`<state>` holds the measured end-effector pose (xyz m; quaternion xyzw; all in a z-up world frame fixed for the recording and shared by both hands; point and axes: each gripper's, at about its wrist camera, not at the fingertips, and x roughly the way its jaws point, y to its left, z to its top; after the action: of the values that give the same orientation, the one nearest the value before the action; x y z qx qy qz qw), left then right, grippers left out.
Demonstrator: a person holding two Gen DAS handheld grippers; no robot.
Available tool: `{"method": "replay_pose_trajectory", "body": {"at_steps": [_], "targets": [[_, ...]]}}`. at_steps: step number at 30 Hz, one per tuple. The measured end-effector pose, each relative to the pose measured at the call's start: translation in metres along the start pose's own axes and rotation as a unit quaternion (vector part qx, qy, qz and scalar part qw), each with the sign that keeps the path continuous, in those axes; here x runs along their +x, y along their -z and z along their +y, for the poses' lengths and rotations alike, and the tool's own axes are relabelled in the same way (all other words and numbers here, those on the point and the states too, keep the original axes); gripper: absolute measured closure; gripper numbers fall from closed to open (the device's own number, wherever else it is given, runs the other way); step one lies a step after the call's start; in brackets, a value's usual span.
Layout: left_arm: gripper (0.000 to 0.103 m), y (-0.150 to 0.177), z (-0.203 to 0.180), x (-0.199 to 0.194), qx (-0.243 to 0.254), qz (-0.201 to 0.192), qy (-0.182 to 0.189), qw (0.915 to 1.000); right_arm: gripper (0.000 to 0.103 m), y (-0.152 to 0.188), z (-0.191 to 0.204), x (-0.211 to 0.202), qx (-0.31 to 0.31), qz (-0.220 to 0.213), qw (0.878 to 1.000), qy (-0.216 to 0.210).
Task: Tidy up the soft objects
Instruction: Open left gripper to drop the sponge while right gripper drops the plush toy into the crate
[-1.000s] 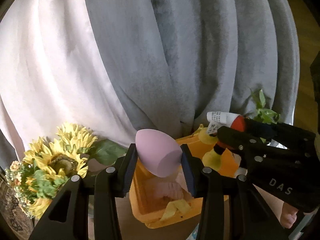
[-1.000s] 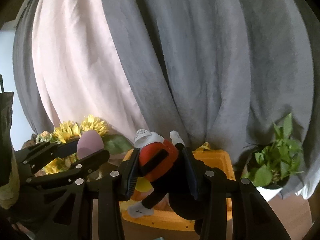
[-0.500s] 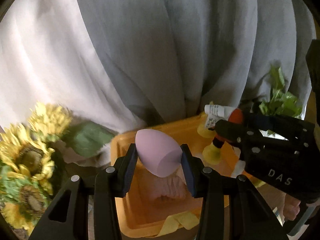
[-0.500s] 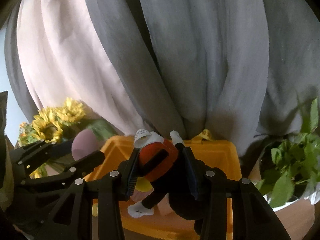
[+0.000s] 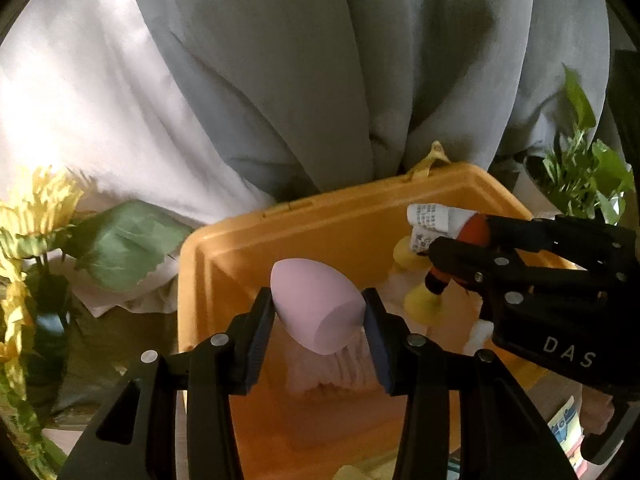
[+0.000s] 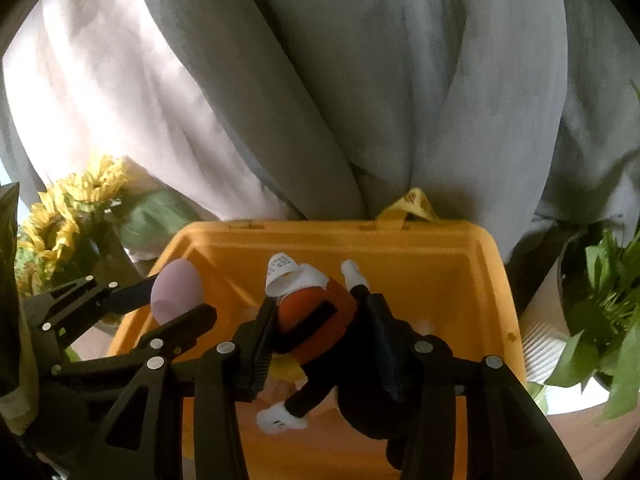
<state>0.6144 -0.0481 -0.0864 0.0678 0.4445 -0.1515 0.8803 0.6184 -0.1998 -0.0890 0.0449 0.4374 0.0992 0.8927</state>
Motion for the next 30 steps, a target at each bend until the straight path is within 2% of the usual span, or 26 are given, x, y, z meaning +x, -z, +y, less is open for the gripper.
{"method": "replay_pose_trajectory", "body": {"at_steps": [3, 8, 11, 19, 30], "targets": [[0.058, 0.003, 0.000, 0.005, 0.005, 0.006, 0.001, 1.0000, 0.055, 0.001, -0.003, 0.006, 0.003, 0.010, 1.000, 0.007], [0.043, 0.004, -0.002, 0.005, 0.010, 0.003, -0.002, 0.9999, 0.055, 0.000, -0.003, 0.009, 0.005, 0.015, 1.000, 0.011], [0.042, 0.004, -0.002, 0.000, 0.008, -0.002, -0.003, 1.0000, 0.051, -0.003, -0.001, 0.005, 0.008, 0.012, 1.000, 0.008], [0.042, 0.010, 0.000, -0.026, 0.000, -0.019, -0.001, 0.9998, 0.051, -0.003, 0.007, -0.019, 0.015, -0.009, 1.000, 0.014], [0.042, 0.024, -0.005, -0.087, -0.003, -0.052, -0.016, 0.9985, 0.051, 0.014, 0.024, -0.082, 0.021, -0.050, 0.998, 0.034]]}}
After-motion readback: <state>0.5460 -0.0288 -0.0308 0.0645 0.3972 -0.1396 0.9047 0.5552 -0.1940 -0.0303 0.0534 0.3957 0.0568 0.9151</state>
